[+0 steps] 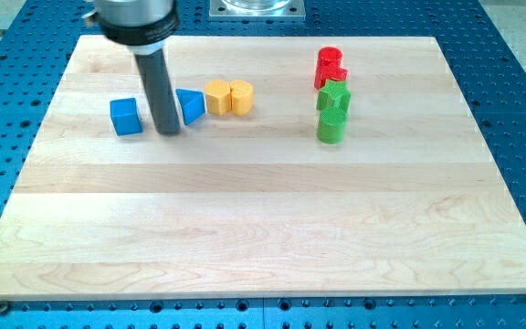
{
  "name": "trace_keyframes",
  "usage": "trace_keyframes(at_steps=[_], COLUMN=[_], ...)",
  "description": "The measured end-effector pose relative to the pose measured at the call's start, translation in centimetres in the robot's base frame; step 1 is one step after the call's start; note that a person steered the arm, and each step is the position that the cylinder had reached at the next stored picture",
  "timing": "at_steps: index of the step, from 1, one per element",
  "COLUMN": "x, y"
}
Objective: Put the blue blocks diagonal to each other
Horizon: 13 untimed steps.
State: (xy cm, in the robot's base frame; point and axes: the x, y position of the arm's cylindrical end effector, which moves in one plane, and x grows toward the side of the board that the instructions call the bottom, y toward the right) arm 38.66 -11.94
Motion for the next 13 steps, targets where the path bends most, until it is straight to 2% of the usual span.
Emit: trace_keyframes(at_steps=[1, 3, 4, 6, 7, 8, 9, 10, 11, 12, 13], x=[-2.6, -2.9, -2.0, 0.5, 3.1, 3.1, 3.6, 6.0, 5.8, 2.5, 2.5], y=[-0.2, -4.1, -6.6, -7.3, -7.3, -6.3, -2.4, -1.8, -5.7, -7.5, -7.6])
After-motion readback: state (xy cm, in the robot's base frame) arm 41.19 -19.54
